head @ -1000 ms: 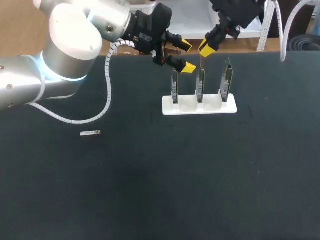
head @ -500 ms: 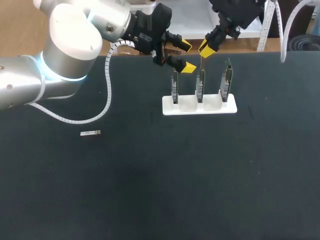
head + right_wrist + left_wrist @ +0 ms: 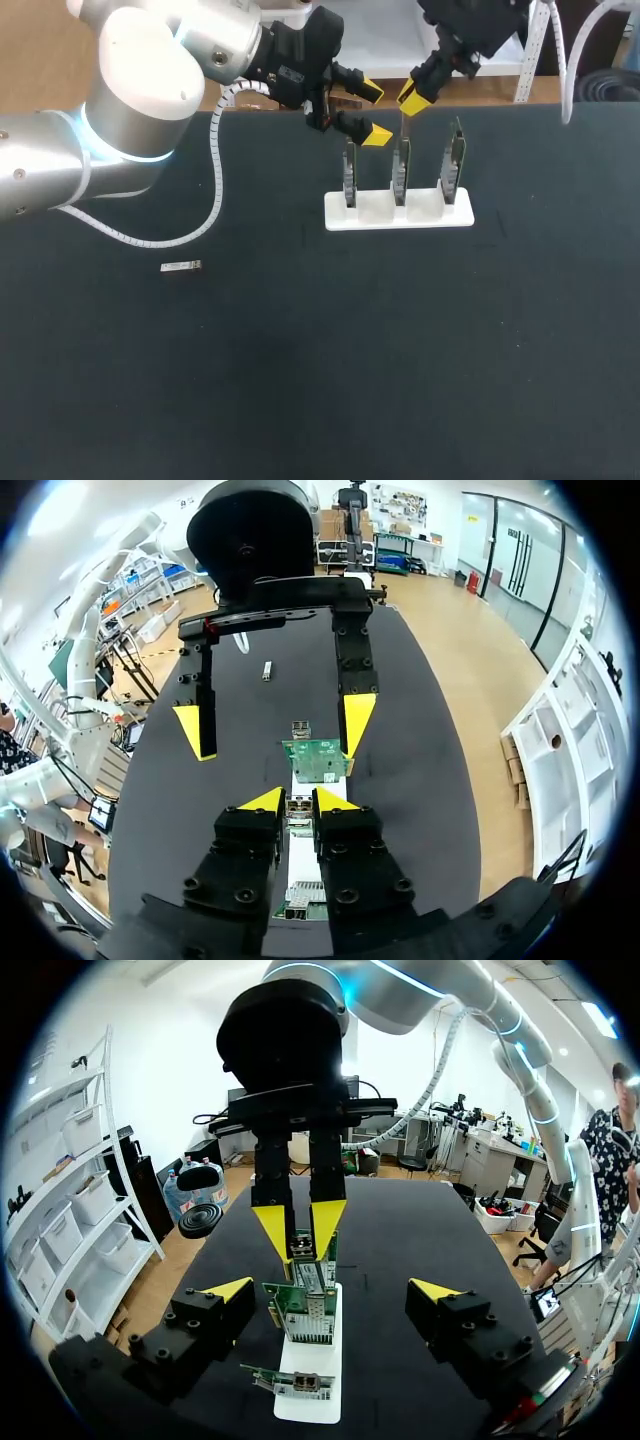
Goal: Pick up the optical module with the left hand, and insert it into the network port with the right hand.
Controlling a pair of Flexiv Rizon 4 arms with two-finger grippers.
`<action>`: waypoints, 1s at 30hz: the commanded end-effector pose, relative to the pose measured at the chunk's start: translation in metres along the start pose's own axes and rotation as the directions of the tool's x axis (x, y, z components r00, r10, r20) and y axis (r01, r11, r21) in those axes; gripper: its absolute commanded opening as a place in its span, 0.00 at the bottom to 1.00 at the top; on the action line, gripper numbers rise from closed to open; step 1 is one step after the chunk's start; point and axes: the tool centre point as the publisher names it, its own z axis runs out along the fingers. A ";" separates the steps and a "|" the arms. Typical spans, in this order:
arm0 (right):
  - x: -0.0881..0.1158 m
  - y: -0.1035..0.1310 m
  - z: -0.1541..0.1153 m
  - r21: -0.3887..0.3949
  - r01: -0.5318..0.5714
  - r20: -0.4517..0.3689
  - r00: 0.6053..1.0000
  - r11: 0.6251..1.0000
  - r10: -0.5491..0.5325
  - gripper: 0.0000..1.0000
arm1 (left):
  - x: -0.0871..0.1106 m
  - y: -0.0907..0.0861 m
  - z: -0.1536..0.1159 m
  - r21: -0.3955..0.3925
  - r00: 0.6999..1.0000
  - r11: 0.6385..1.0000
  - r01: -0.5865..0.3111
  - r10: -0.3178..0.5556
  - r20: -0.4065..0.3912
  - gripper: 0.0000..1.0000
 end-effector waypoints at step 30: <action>0.005 0.003 0.005 0.019 -0.013 0.010 1.000 1.000 0.013 0.00 | -0.001 0.002 0.000 0.003 1.000 1.000 0.002 -0.002 -0.006 1.00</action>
